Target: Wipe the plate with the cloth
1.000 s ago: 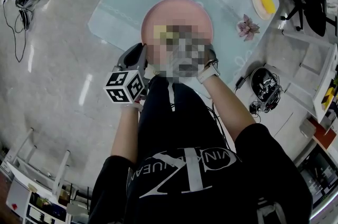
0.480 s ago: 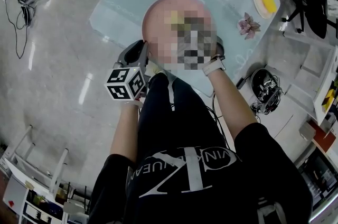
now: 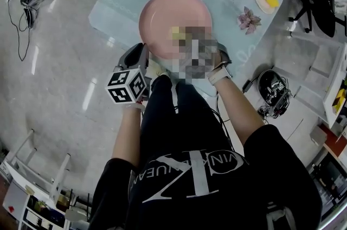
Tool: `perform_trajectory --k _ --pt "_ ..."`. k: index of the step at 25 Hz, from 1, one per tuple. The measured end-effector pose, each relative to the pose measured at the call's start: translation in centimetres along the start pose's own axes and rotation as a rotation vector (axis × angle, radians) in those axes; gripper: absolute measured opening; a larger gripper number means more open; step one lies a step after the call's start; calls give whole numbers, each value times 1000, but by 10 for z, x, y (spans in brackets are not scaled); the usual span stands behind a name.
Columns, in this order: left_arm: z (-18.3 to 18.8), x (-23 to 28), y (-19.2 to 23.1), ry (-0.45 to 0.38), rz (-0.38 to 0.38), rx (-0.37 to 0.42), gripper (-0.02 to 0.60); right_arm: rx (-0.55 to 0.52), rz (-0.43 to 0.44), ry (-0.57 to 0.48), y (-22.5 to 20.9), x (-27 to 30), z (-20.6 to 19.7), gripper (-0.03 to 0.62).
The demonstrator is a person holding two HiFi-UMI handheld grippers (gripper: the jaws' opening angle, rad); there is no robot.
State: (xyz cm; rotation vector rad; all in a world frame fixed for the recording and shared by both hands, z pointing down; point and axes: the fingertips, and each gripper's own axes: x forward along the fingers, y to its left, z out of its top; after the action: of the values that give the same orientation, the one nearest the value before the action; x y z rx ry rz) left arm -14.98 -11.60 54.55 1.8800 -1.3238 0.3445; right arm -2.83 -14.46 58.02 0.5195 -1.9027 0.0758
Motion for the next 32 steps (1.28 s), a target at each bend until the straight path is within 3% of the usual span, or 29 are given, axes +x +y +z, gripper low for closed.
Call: perform_trajectory --k 10,13,15,22,32 --pt "-39 -17 -41 13 17 -29 0 -24 125 70 27 -23 -49 69" --pt "-41 -29 -49 -16 29 -34 0 4 184 105 26 -30 -55 69" --pt "-42 -38 -54 -33 37 -25 0 41 179 94 18 -40 -58 69" --pt "-13 -78 -68 -156 68 35 0 338 132 -196 -4 -105 -51 71" --pt "57 -151 -108 -406 145 203 0 438 25 -516 -23 -208 -39 74"
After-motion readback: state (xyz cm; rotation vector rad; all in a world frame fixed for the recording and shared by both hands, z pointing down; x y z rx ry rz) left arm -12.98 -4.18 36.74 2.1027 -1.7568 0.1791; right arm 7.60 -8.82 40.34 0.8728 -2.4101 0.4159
